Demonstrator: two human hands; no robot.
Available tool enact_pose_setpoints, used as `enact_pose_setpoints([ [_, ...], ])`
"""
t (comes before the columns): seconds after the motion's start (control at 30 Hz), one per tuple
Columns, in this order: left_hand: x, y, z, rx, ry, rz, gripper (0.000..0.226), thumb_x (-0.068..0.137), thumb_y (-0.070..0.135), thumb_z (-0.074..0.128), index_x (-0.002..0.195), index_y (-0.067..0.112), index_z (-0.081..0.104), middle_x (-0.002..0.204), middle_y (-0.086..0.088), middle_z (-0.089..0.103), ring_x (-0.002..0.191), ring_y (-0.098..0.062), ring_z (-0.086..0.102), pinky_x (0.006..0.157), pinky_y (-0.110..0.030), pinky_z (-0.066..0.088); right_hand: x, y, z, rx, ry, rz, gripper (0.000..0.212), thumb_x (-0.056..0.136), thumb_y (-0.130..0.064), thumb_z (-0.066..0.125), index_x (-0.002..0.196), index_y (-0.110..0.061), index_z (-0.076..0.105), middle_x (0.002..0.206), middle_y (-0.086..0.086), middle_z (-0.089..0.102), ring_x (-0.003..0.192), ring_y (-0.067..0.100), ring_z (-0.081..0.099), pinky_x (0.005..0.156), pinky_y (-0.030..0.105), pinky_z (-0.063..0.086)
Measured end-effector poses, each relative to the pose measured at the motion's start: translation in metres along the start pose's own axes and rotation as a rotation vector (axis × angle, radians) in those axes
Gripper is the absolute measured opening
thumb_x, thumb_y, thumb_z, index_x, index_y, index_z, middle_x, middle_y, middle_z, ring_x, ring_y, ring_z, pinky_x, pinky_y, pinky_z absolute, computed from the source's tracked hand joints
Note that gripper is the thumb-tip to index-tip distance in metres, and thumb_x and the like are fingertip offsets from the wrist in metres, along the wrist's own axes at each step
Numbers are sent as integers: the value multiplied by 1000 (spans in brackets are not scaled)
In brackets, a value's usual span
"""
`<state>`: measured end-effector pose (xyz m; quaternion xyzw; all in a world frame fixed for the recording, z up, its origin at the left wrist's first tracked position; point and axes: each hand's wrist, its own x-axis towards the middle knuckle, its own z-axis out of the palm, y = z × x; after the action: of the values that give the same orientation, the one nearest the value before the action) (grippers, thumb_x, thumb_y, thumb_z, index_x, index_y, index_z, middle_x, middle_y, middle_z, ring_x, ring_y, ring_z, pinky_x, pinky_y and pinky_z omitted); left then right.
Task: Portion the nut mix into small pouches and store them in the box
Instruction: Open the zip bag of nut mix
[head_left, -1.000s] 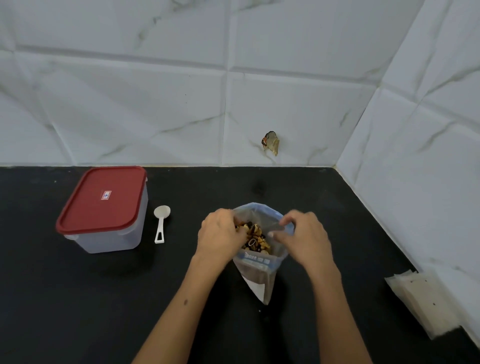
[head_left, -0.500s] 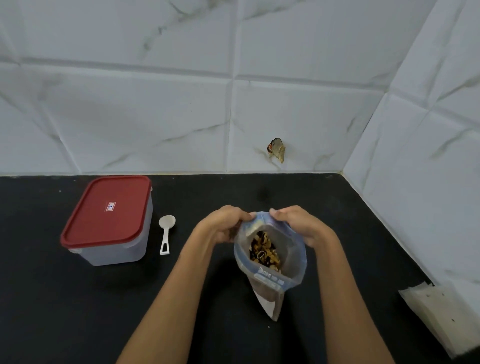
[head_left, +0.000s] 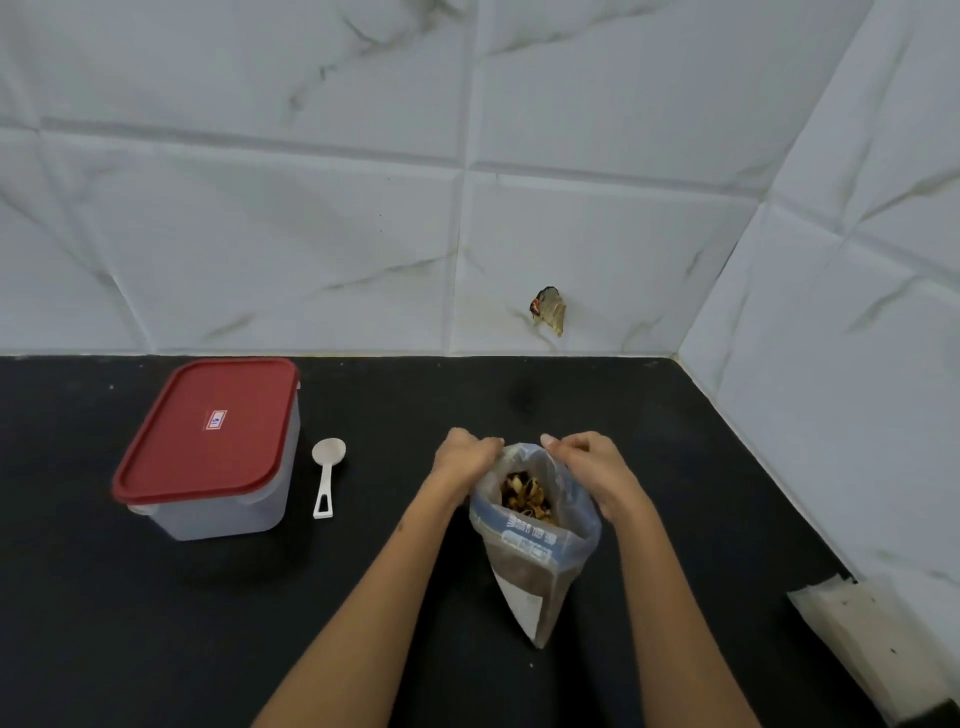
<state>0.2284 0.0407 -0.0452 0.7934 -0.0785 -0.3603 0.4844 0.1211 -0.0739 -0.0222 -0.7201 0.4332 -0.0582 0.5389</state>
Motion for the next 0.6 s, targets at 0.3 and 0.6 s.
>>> enact_pose_setpoints([
  [0.3,-69,-11,-11,225,50,-18,48,80,58,66,77,15,46,85,-7,63,72,-15,65,55,-24,55,-71,23,-26,-259,52,313,54,85,-53,61,95,-1,49,86,9,61,74,18,65,71,31,58],
  [0.6,-99,-32,-4,-358,-58,-118,32,80,9,75,103,-10,62,89,-22,71,71,-25,72,54,-29,59,-100,41,-12,344,-37,204,15,85,-10,69,89,4,65,77,15,71,63,19,70,53,25,56],
])
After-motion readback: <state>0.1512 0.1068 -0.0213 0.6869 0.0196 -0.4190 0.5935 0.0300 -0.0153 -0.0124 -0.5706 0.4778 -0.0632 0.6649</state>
